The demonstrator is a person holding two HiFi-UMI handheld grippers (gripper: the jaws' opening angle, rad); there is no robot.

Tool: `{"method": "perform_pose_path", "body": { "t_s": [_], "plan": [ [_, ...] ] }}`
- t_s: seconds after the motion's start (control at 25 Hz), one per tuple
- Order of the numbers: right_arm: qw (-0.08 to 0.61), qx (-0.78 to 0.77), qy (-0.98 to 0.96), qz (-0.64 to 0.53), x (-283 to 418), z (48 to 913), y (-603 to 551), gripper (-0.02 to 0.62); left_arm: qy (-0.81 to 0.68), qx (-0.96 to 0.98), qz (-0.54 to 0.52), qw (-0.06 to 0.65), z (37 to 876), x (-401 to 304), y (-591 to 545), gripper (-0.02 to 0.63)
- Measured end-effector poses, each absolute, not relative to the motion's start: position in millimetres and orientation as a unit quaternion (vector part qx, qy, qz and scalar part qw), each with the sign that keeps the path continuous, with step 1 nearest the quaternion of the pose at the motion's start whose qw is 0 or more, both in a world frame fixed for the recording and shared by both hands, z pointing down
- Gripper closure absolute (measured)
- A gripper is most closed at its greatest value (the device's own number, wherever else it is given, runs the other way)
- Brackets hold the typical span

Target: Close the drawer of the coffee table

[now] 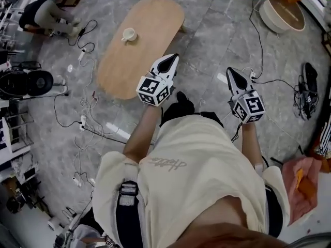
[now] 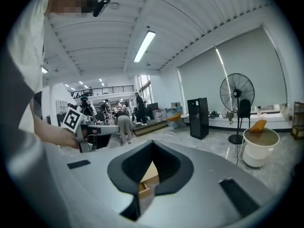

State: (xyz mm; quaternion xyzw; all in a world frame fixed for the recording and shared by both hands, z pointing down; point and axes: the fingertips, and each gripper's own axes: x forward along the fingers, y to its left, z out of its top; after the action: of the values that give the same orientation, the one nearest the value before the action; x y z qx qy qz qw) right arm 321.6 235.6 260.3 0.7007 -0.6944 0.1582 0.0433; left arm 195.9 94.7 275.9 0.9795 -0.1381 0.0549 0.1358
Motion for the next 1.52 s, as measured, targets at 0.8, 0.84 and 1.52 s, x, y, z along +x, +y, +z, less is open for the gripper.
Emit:
{"method": "perform_pose_path", "body": {
  "t_s": [0.8, 0.84, 1.52],
  "plan": [
    [0.057, 0.467, -0.867, 0.166, 231, 262, -10, 0.601, -0.419, 0.897, 0.069, 0.127, 279, 48, -46, 0.601],
    [0.056, 0.453, -0.874, 0.167, 229, 260, -20, 0.600, -0.432, 0.889, 0.070, 0.131, 277, 45, -49, 0.601],
    [0.106, 0.277, -0.928, 0.225, 222, 322, -89, 0.600, -0.556, 0.807, 0.126, 0.153, 289, 56, -27, 0.601]
  ]
}}
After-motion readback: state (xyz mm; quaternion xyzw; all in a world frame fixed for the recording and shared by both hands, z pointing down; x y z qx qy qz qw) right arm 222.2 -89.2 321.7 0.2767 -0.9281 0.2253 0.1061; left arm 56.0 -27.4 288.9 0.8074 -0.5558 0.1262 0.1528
